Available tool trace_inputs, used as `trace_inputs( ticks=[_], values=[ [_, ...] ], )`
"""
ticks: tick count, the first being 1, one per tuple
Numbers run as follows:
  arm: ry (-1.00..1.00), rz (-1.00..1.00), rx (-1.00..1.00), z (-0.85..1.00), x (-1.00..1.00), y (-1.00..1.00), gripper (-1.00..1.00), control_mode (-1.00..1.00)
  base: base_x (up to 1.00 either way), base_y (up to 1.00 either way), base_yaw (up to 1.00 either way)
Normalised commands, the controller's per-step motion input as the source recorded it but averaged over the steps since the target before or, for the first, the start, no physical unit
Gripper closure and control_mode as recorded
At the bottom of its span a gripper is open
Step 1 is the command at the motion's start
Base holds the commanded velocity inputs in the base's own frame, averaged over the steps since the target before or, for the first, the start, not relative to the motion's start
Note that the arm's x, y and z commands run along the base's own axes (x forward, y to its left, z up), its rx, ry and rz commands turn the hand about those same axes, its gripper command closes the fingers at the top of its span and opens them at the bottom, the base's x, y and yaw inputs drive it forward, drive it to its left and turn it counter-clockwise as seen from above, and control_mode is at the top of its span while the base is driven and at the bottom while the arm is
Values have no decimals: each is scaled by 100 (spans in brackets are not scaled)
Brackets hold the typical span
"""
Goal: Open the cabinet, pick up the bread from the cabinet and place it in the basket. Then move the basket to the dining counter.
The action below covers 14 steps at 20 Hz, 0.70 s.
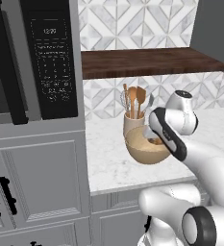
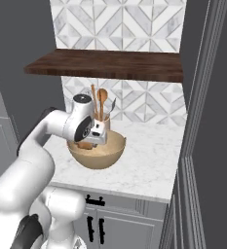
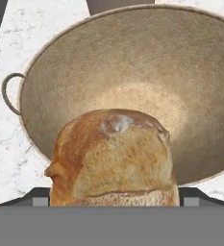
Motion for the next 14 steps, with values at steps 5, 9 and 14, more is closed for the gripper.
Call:
trace_inputs(
  ticks=[5,9,14],
  values=[
    [1,0,0,-31,43,-6,100,-100,0,0,0],
    [0,0,-1,-36,38,-1,100,-100,0,0,0],
    [0,0,-1,-42,37,-5,100,-100,0,0,0]
  ],
)
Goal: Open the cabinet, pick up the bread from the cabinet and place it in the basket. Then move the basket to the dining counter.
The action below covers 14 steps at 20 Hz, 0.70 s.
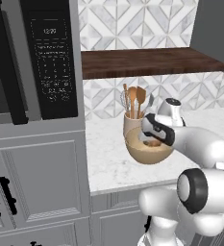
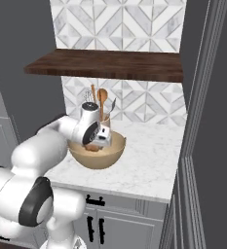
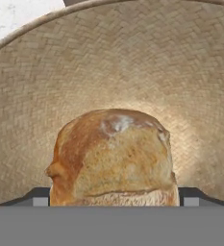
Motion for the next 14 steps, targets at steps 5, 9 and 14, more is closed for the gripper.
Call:
trace_inputs(
  ticks=[5,9,14],
  values=[
    [0,0,0,-24,18,-12,-100,-100,0,0,0],
    [0,0,0,-7,25,-2,-100,-100,0,0,0],
    [2,-1,0,0,13,0,-100,-100,0,0,0]
  ],
)
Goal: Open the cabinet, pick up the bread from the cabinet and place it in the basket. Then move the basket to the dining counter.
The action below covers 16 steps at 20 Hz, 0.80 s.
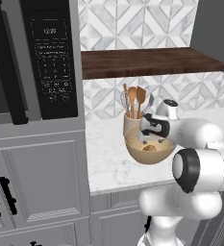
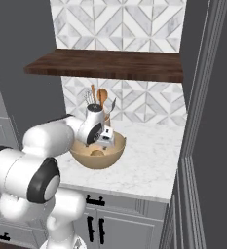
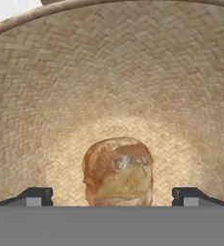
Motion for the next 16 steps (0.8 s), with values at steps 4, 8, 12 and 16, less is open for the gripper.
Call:
trace_inputs(
  ticks=[4,8,12,16],
  values=[
    [4,0,1,6,11,-8,-100,-100,0,0,0],
    [-9,-7,3,32,-55,-5,-100,-100,0,0,0],
    [-10,-13,4,38,-45,-11,-100,-100,0,0,0],
    [-3,-27,1,48,-39,-19,-100,-100,0,0,0]
  ],
)
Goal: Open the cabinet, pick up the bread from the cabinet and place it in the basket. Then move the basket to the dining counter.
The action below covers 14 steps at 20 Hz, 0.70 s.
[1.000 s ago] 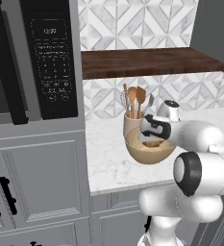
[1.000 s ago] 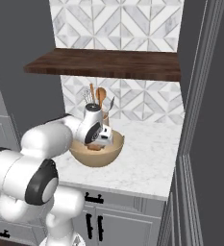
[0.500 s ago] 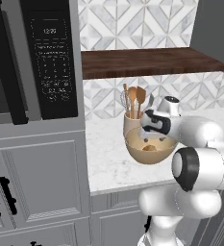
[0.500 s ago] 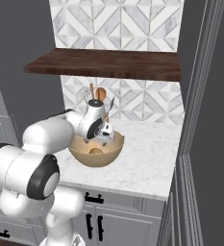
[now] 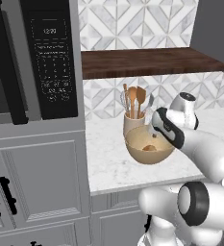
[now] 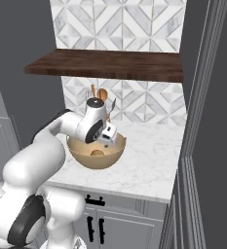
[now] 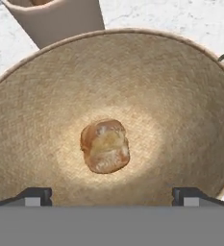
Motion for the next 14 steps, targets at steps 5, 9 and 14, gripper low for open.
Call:
trace_inputs(
  ticks=[5,9,14],
  values=[
    [8,-49,0,14,-26,-48,-100,-100,0,0,0],
    [7,-36,16,3,-24,-63,-100,-100,0,0,0],
    [2,-6,13,0,-1,-23,-100,-100,0,0,0]
  ],
)
